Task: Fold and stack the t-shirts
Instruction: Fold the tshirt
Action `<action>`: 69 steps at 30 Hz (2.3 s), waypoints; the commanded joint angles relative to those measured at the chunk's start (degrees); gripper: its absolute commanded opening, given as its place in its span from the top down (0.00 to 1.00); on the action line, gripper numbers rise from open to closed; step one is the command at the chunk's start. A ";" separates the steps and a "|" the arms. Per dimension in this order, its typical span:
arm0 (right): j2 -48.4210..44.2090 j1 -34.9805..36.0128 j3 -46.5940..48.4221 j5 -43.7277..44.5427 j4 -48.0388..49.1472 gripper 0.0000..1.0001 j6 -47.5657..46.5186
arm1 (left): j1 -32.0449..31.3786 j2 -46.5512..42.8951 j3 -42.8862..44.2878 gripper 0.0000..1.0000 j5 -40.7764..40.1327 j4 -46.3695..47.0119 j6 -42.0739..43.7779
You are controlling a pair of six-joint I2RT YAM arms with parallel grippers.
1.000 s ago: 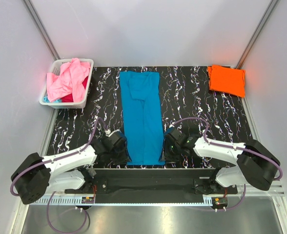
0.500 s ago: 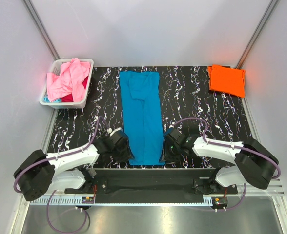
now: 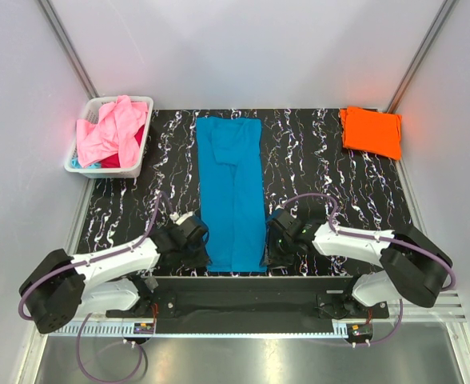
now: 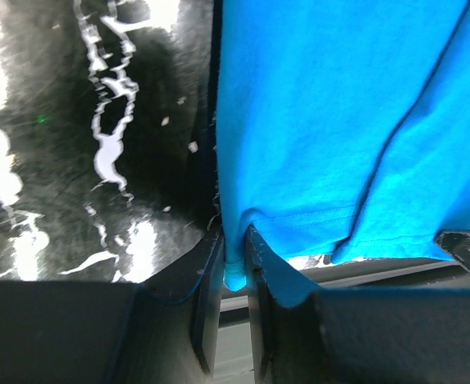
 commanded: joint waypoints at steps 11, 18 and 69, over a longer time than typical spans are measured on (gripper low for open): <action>3.55 0.72 -0.70 -2.00 5.23 0.63 -0.38 | -0.23 -1.08 0.42 0.74 -1.78 -4.64 -0.36; 3.82 0.90 -1.40 -2.89 6.91 0.70 -0.11 | -0.23 0.24 -0.90 0.74 -0.47 -0.86 0.26; -11.39 2.04 2.19 3.44 -4.86 1.00 -0.37 | -1.02 -15.84 0.06 1.00 -4.94 -11.93 -2.73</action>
